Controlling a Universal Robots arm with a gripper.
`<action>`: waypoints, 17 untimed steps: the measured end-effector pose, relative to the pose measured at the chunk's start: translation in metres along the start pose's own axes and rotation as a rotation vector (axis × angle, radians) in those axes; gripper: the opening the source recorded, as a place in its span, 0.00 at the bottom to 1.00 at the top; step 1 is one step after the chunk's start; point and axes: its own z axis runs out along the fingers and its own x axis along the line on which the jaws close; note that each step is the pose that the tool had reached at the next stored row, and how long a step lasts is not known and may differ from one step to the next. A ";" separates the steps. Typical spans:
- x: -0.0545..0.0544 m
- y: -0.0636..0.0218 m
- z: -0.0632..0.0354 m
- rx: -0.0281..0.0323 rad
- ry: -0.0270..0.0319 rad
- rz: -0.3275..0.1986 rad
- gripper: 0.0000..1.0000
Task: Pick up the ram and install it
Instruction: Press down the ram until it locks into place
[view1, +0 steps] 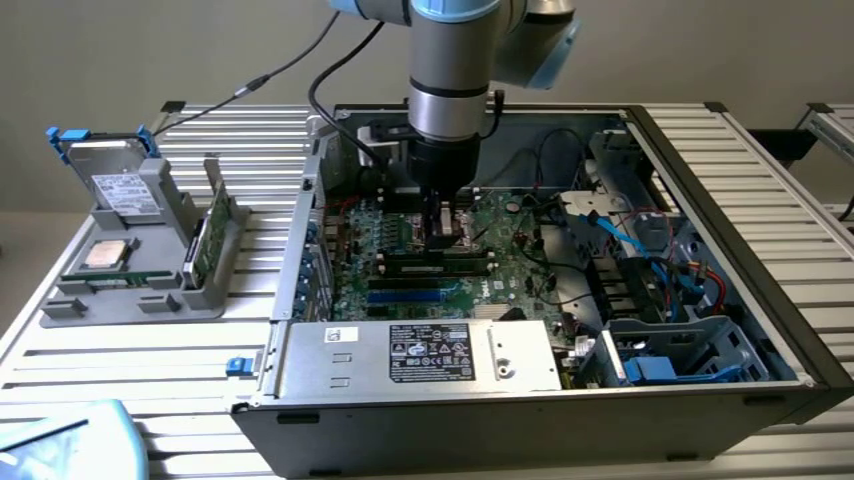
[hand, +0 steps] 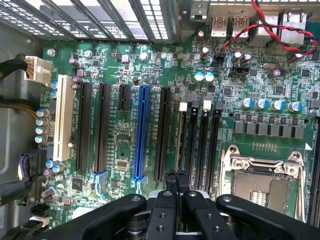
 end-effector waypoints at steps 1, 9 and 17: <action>0.000 0.0000 -0.0006 0.0003 -0.0007 0.000 0.10; 0.001 0.0001 -0.0067 -0.0010 0.0004 0.000 0.10; 0.001 -0.0006 -0.0110 -0.0018 0.0003 0.000 0.10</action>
